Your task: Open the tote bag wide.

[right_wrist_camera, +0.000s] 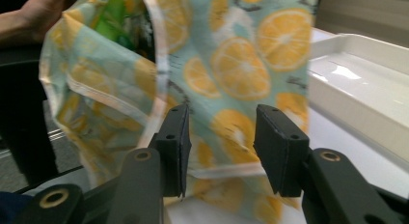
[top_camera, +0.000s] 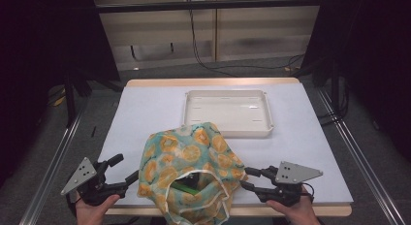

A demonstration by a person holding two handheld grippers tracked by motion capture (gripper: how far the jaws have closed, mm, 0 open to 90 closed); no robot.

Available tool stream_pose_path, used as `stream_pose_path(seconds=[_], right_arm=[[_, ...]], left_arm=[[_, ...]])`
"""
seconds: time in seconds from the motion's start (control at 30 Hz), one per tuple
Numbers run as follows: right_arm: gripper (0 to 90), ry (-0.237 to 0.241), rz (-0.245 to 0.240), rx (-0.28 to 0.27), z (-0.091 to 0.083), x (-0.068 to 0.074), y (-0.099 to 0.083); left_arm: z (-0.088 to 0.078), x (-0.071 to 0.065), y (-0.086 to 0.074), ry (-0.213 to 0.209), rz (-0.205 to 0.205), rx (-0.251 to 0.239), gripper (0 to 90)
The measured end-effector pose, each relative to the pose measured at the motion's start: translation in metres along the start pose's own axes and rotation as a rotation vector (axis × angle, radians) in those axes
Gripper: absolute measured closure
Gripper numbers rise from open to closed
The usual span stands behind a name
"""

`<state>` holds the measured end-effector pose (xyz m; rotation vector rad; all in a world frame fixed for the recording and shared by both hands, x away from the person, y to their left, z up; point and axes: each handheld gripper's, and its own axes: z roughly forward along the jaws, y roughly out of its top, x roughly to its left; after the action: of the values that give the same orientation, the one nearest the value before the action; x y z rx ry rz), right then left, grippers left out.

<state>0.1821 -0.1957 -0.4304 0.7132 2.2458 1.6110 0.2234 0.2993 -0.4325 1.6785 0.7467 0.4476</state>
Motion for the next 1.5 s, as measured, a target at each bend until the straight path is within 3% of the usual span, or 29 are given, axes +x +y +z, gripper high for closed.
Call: stream_pose_path(seconds=[0.1, 0.47, 0.57, 0.77, 0.93, 1.07, 1.2, 1.27, 1.3, 1.33, 1.43, 1.5], right_arm=[[56.3, 0.045, -0.024, 0.006, 0.009, 0.008, 0.005], [52.6, 0.166, -0.085, 0.029, 0.044, 0.022, 0.017], [50.7, 0.183, -0.096, 0.043, 0.052, 0.025, 0.019], [48.8, 0.213, -0.109, 0.057, 0.066, 0.028, 0.021], [47.7, 0.245, -0.116, 0.033, 0.064, 0.031, 0.026], [39.4, 0.272, -0.125, -0.001, 0.057, 0.040, 0.034], [32.7, 0.249, -0.133, 0.024, 0.059, 0.043, 0.031], [32.4, 0.238, -0.125, 0.030, 0.059, 0.040, 0.029], [35.6, 0.196, -0.102, 0.019, 0.053, 0.032, 0.027], [35.6, 0.196, -0.102, 0.019, 0.053, 0.032, 0.027], [39.3, 0.116, -0.073, 0.017, 0.047, 0.015, 0.024], [39.1, 0.120, -0.073, 0.026, 0.053, 0.011, 0.024]], left_arm=[[0.001, -0.002, 0.001, -0.011, 0.021, 0.024, 15.4], [0.002, -0.006, 0.002, -0.040, 0.016, 0.034, 23.3], [0.003, -0.008, 0.003, -0.042, 0.034, 0.044, 25.0], [-0.001, -0.008, 0.004, -0.053, 0.022, 0.037, 32.2], [-0.002, -0.009, 0.005, -0.063, 0.027, 0.044, 39.1], [-0.005, -0.011, 0.007, -0.073, 0.029, 0.045, 43.9], [-0.011, -0.015, 0.012, -0.074, 0.031, 0.021, 54.4], [-0.013, -0.016, 0.013, -0.078, 0.034, 0.015, 59.8], [-0.015, -0.019, 0.015, -0.077, 0.048, 0.010, 62.2], [-0.015, -0.019, 0.015, -0.077, 0.048, 0.010, 64.1], [-0.016, -0.025, 0.020, -0.131, 0.065, -0.016, 66.1], [-0.015, -0.029, 0.021, -0.152, 0.063, -0.009, 59.3]])
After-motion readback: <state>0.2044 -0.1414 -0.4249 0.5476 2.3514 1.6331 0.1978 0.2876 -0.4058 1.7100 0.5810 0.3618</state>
